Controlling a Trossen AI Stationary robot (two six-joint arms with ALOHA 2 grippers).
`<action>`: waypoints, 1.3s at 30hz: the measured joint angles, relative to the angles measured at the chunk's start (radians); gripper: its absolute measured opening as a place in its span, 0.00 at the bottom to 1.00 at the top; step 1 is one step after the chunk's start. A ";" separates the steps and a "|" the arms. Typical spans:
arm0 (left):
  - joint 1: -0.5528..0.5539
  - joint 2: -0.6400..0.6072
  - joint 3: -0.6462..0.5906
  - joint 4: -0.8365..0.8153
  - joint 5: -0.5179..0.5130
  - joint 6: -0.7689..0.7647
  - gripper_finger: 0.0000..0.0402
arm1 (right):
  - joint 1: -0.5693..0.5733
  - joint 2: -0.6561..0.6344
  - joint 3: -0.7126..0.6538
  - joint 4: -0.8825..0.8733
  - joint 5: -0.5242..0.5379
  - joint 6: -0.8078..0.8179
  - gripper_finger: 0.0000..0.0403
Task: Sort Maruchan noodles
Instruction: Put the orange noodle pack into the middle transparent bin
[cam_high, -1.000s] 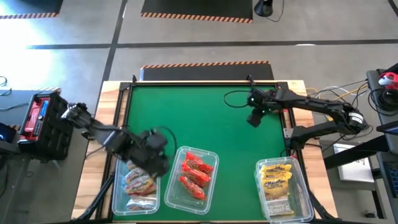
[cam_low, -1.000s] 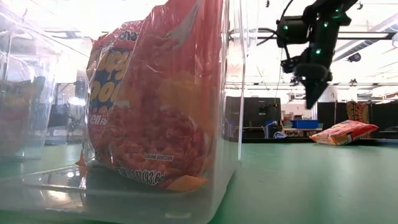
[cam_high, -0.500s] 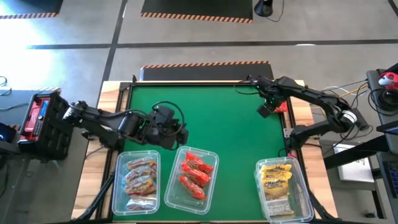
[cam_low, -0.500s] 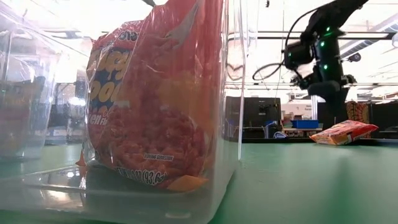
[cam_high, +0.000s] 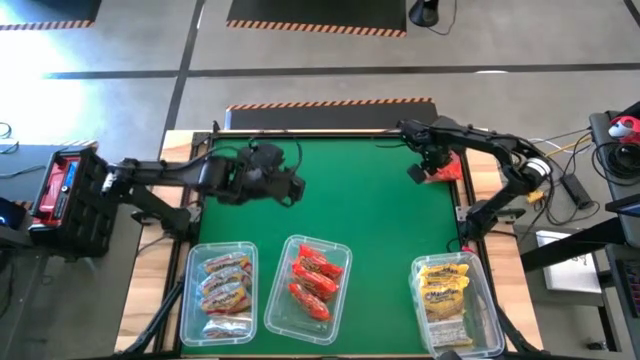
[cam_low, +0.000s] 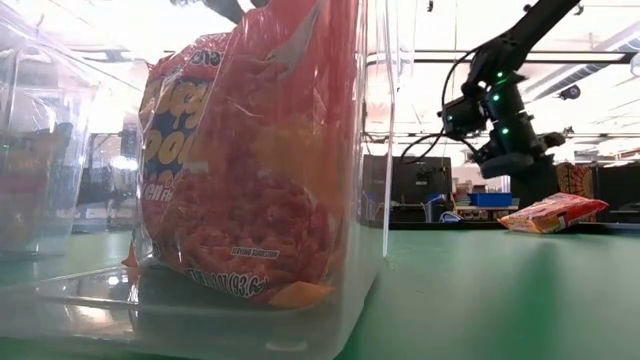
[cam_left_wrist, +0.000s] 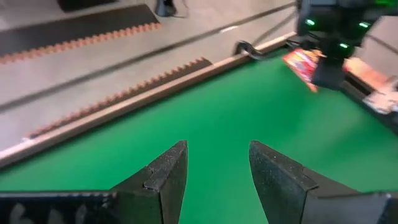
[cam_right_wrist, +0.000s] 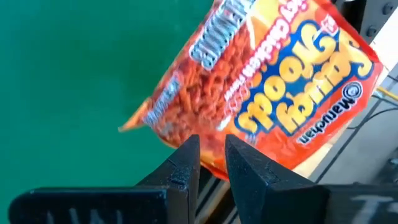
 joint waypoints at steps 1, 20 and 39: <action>0.023 -0.004 0.000 0.000 0.000 0.026 0.39 | -0.001 0.013 0.009 0.000 0.003 0.016 0.17; 0.427 -0.049 0.000 0.273 0.316 0.626 0.39 | 0.015 0.237 0.117 -0.152 0.032 0.121 0.17; 0.525 -0.047 0.000 0.356 0.465 0.720 0.39 | 0.032 0.126 0.185 -0.242 -0.006 0.250 0.17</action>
